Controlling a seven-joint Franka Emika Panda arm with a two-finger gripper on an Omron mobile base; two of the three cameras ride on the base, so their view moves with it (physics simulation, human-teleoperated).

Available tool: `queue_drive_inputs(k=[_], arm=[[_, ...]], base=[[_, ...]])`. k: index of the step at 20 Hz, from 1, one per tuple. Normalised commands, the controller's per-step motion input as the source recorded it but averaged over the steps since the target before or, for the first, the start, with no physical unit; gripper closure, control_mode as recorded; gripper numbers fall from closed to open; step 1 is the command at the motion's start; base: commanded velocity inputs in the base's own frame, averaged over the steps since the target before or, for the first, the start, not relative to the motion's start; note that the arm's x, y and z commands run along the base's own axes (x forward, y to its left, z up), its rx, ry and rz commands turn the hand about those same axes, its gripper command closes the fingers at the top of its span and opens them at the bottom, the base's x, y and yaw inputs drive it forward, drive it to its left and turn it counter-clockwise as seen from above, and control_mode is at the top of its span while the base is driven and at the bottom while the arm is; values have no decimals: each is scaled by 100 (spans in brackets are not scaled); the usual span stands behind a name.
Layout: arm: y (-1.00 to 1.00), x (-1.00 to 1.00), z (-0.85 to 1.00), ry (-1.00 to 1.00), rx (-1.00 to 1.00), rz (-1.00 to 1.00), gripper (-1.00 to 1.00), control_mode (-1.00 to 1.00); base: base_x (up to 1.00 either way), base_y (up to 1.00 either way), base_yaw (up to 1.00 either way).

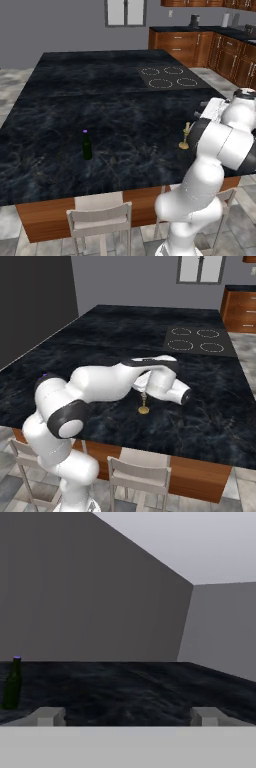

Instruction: Get the candle and the beer from the cabinet and move them to the dining counter.

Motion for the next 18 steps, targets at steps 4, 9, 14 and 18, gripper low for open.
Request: queue_drive_inputs(k=[4, 9, 14, 18], arm=[[14, -57, 86, 14, -3, -5, -100, -100], [54, -82, 67, 15, -9, -14, -100, -100], [59, -98, 61, 16, -12, -22, -100, -100], [45, -86, 66, 19, -8, -25, -100, -100]], base=[[0, 0, 0], [0, 0, 0], [0, 0, 0], [0, 0, 0]])
